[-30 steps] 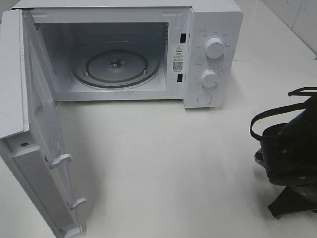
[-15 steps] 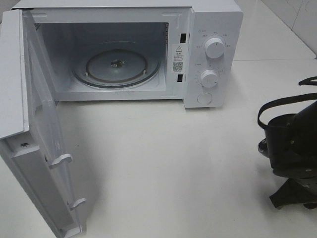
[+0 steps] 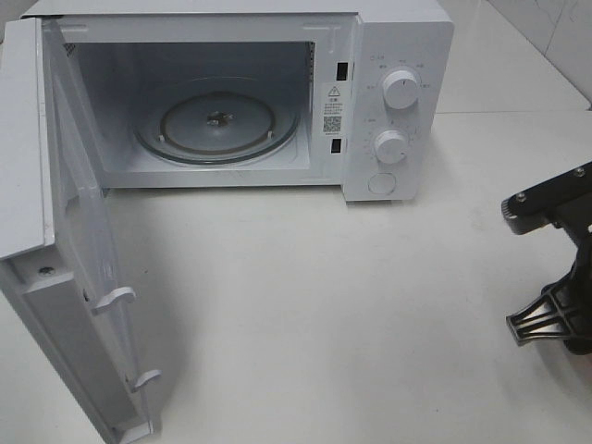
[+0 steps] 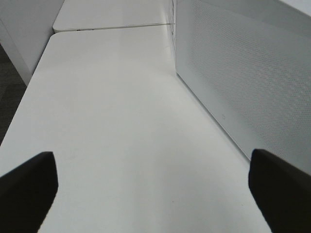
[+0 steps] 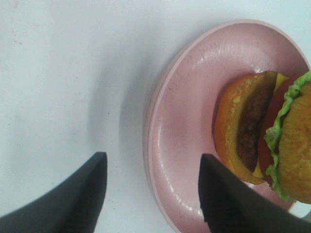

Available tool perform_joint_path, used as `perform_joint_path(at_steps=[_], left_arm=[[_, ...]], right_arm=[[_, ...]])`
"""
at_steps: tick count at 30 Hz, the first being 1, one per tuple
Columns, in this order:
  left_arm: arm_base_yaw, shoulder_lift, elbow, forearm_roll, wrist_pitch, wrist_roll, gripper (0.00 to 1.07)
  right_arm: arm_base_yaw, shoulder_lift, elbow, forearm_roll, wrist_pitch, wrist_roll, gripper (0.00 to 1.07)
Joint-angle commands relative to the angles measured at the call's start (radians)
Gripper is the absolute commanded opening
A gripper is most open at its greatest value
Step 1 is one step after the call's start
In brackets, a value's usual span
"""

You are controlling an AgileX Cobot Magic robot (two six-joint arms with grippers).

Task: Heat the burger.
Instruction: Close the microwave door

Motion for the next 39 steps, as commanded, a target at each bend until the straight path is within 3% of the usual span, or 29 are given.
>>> perform_joint_path(at_steps=[1, 7, 9, 12, 14, 17, 19, 25, 34, 39], left_arm=[[0.004, -0.021, 0.003, 0.004, -0.008, 0.000, 1.00], [0.004, -0.021, 0.003, 0.004, -0.008, 0.000, 1.00], [0.004, -0.021, 0.003, 0.004, -0.008, 0.000, 1.00], [0.004, -0.021, 0.003, 0.004, -0.008, 0.000, 1.00], [0.004, -0.021, 0.003, 0.004, -0.008, 0.000, 1.00], [0.004, -0.021, 0.003, 0.004, -0.008, 0.000, 1.00], [0.004, -0.021, 0.003, 0.004, -0.008, 0.000, 1.00], [0.004, -0.021, 0.003, 0.004, -0.008, 0.000, 1.00], [0.004, -0.021, 0.003, 0.004, -0.008, 0.000, 1.00], [0.004, -0.021, 0.003, 0.004, -0.008, 0.000, 1.00]], right_arm=[[-0.003, -0.078, -0.003, 0.033, 0.010, -0.052, 0.57], [-0.003, -0.326, -0.003, 0.153, 0.015, -0.210, 0.61], [-0.003, -0.428, -0.003, 0.226, 0.015, -0.328, 0.71], [-0.003, -0.460, -0.003, 0.256, 0.016, -0.372, 0.75], [-0.003, -0.567, -0.003, 0.384, 0.043, -0.505, 0.85], [-0.003, -0.595, -0.003, 0.419, 0.055, -0.531, 0.85], [-0.003, -0.682, -0.003, 0.542, 0.118, -0.647, 0.84], [-0.003, -0.779, -0.003, 0.631, 0.208, -0.766, 0.81], [-0.003, -0.881, -0.003, 0.638, 0.337, -0.766, 0.79], [-0.042, -1.060, 0.004, 0.634, 0.290, -0.768, 0.77]])
